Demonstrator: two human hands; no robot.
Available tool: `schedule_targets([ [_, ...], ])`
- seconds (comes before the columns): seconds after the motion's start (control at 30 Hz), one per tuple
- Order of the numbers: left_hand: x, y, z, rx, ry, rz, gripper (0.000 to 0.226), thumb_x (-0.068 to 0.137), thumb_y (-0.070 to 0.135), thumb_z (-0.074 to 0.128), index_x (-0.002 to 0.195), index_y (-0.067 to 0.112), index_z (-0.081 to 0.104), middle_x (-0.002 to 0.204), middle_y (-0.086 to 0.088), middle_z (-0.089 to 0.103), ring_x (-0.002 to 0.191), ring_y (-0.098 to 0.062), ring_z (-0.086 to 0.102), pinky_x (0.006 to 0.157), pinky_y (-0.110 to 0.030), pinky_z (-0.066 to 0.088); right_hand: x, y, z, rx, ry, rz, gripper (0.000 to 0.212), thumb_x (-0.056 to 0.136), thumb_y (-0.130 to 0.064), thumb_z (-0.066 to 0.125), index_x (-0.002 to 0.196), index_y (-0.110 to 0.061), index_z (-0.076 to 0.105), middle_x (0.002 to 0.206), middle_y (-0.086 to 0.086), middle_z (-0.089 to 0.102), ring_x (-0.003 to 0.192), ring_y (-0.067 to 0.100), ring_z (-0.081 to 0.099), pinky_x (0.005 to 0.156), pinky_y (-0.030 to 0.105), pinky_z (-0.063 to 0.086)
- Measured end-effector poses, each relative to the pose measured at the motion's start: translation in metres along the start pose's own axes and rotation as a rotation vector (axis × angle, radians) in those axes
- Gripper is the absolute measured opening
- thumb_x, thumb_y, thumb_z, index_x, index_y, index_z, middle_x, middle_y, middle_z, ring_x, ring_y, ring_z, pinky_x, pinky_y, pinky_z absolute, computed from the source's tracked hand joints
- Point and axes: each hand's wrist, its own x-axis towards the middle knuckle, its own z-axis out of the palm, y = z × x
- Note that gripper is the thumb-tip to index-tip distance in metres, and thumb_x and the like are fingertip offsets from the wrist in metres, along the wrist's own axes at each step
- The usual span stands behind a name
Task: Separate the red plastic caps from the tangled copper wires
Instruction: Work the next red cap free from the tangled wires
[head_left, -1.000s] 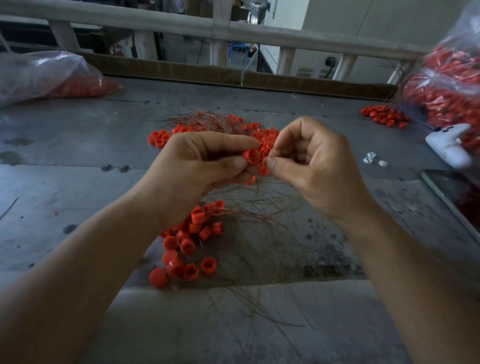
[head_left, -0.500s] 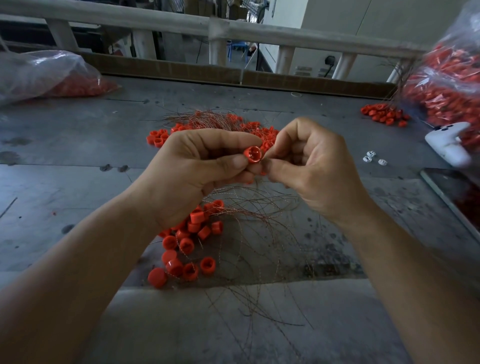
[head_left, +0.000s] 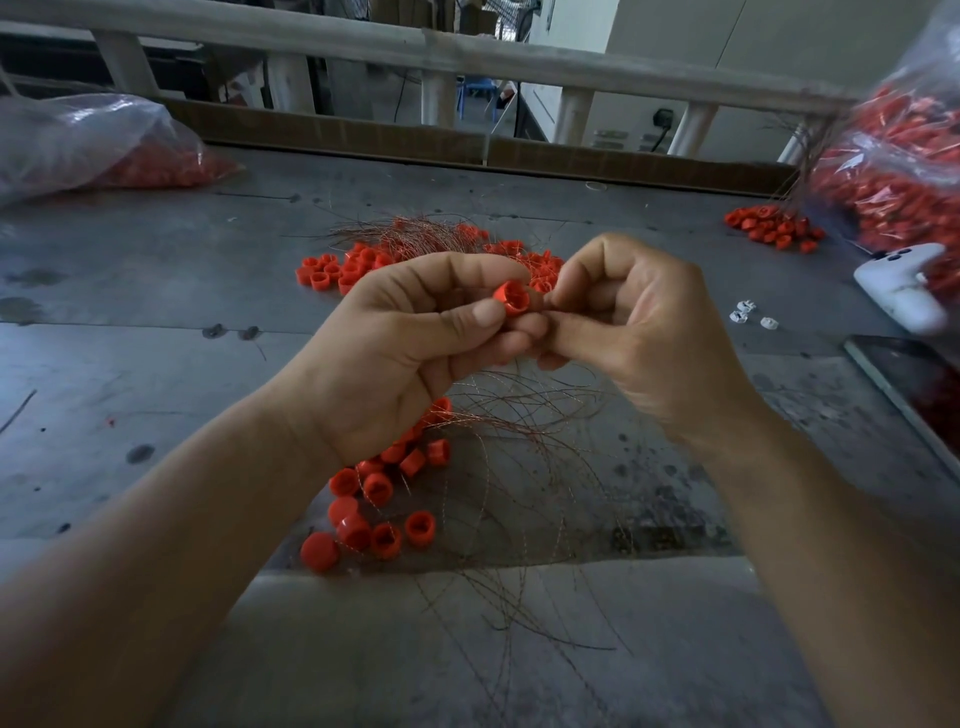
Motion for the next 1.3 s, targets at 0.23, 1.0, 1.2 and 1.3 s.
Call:
schedule_targets([
  [0.23, 0.0, 0.009, -0.001, -0.036, 0.101, 0.006, 0.026, 0.071, -0.002, 0.051, 0.074, 0.008, 0.074, 0.076, -0.007, 0.071, 0.072, -0.013, 0.07, 0.061, -0.016, 0.054, 0.013, 0.015, -0.028, -0.128, 0.324, 0.103, 0.017, 0.084, -0.005, 0.061, 0.073, -0.018, 0.06, 0.063, -0.004, 0.066, 0.061, 0.008, 0.063, 0.059, 0.019, 0.05],
  [1.0, -0.002, 0.01, 0.0, 0.007, 0.12, -0.039, 0.022, 0.068, 0.001, 0.055, 0.074, 0.009, 0.075, 0.077, -0.008, 0.072, 0.07, -0.012, 0.069, 0.061, -0.016, 0.054, 0.031, 0.066, -0.015, -0.619, 0.186, 0.224, 0.021, 0.078, -0.023, 0.069, 0.061, -0.016, 0.06, 0.058, -0.012, 0.055, 0.055, -0.003, 0.049, 0.05, 0.008, 0.034],
  [1.2, -0.002, 0.006, 0.0, 0.034, 0.122, -0.048, 0.022, 0.067, 0.0, 0.056, 0.075, 0.009, 0.075, 0.077, -0.009, 0.071, 0.071, -0.014, 0.07, 0.061, -0.017, 0.054, 0.025, 0.041, -0.039, 0.184, 0.351, 0.423, 0.021, 0.079, -0.003, 0.063, 0.069, -0.017, 0.052, 0.053, -0.005, 0.064, 0.05, 0.005, 0.061, 0.043, 0.014, 0.039],
  [1.3, -0.002, 0.004, 0.001, 0.059, 0.13, -0.061, 0.022, 0.067, 0.0, 0.056, 0.076, 0.008, 0.074, 0.076, -0.009, 0.071, 0.071, -0.014, 0.07, 0.061, -0.017, 0.054, 0.022, 0.027, -0.037, 0.447, 0.244, 0.408, 0.016, 0.083, 0.0, 0.055, 0.078, -0.015, 0.059, 0.058, -0.004, 0.066, 0.054, 0.006, 0.064, 0.044, 0.014, 0.044],
])
